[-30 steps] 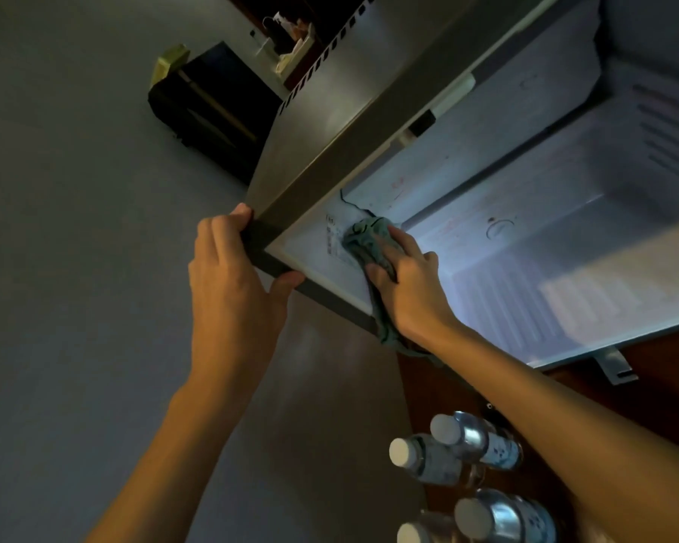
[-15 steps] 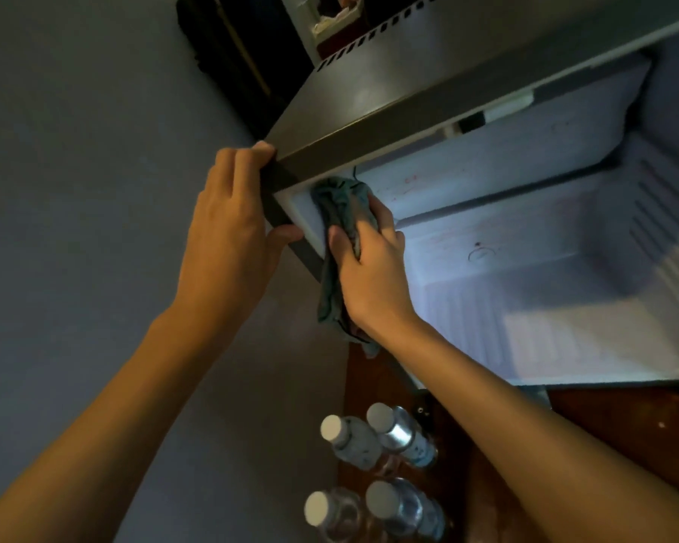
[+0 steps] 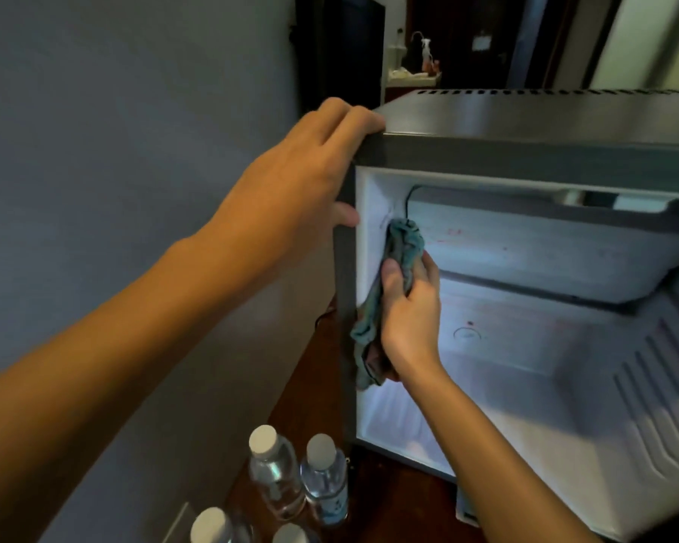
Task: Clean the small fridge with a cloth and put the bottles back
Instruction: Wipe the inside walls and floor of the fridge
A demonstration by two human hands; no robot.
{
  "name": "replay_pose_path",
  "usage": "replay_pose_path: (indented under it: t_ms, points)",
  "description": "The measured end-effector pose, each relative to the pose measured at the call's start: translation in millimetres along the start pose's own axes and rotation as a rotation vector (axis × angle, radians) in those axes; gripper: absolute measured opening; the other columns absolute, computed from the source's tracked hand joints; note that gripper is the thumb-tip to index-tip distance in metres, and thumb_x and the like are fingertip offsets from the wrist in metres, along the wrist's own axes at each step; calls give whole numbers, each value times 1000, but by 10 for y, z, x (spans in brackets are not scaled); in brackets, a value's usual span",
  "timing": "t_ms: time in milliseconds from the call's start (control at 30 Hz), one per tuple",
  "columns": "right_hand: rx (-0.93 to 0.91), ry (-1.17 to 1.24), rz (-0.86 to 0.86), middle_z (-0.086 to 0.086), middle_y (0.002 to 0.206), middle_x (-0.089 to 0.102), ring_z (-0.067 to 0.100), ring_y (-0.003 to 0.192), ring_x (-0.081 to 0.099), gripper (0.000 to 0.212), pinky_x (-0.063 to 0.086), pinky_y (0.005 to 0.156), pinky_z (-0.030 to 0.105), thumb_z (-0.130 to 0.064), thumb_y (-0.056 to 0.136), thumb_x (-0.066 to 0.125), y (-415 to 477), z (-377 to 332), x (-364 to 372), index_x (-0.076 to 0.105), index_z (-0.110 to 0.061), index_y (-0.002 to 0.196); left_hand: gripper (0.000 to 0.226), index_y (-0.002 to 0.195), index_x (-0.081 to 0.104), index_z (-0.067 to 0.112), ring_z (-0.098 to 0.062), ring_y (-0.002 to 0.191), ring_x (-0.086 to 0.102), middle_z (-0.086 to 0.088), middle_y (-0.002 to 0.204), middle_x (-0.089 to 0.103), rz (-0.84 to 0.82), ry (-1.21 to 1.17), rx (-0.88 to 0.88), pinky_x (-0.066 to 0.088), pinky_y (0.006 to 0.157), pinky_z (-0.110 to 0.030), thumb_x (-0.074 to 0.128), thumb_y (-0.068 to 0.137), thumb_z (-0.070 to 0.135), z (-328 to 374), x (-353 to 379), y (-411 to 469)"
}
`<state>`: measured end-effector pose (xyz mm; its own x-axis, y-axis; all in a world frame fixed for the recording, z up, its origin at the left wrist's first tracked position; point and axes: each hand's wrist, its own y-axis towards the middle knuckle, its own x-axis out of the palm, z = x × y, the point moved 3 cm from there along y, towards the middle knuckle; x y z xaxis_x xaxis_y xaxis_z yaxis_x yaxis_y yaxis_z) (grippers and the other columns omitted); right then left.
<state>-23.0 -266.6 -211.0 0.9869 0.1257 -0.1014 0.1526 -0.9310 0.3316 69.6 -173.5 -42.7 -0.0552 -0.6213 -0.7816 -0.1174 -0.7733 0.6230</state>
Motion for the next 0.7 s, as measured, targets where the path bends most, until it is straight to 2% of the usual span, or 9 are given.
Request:
replay_pose_path:
  t_ms: [167, 300, 367, 467, 533, 600, 700]
  points:
    - [49, 171, 45, 0, 144, 45, 19, 125, 52, 46, 43, 109, 47, -42, 96, 49, 70, 96, 21, 56, -19, 135, 80, 144, 40, 16, -18, 119, 47, -3, 140, 45, 37, -6, 71, 43, 83, -29, 82, 76, 21, -56, 6, -14]
    - [93, 211, 80, -2, 138, 49, 20, 118, 57, 44, 46, 104, 48, -46, 90, 52, 250, 31, 30, 61, -22, 126, 79, 146, 41, 17, -11, 114, 46, -4, 139, 46, 21, -50, 112, 45, 84, -27, 79, 77, 27, -192, 44, -17]
    - [85, 237, 101, -1, 137, 50, 20, 117, 57, 41, 46, 104, 47, -42, 91, 54, 345, -43, 35, 61, -21, 126, 79, 147, 41, 17, -9, 116, 45, -5, 140, 46, 28, -91, 133, 49, 85, -31, 71, 75, 33, -215, 53, -8]
    - [64, 184, 103, -7, 144, 44, 12, 121, 53, 40, 46, 105, 37, -37, 96, 56, 170, -58, 13, 59, -21, 132, 81, 147, 41, 17, -22, 125, 48, -6, 140, 46, 19, -122, 158, 55, 86, -47, 66, 72, 35, -223, 57, 4]
    - [-15, 116, 48, -15, 146, 39, 6, 125, 47, 35, 44, 105, 31, -34, 99, 54, -132, 2, -26, 60, -25, 133, 81, 146, 43, 17, -25, 122, 51, -7, 137, 47, 27, -132, 166, 56, 81, -49, 69, 71, 34, -241, 31, 32]
    - [-92, 71, 7, -22, 145, 38, 7, 130, 43, 38, 39, 109, 34, -40, 96, 53, -366, 65, -57, 62, -29, 131, 80, 144, 45, 18, -27, 115, 55, -8, 135, 49, 34, -144, 188, 57, 77, -49, 74, 71, 31, -243, 41, 41]
    - [-133, 49, 9, -21, 145, 40, 9, 131, 42, 43, 37, 110, 35, -39, 94, 49, -300, 89, -69, 60, -29, 134, 79, 143, 45, 17, -28, 107, 58, -9, 134, 49, 60, -128, 207, 58, 73, -46, 73, 71, 31, -267, 63, 58]
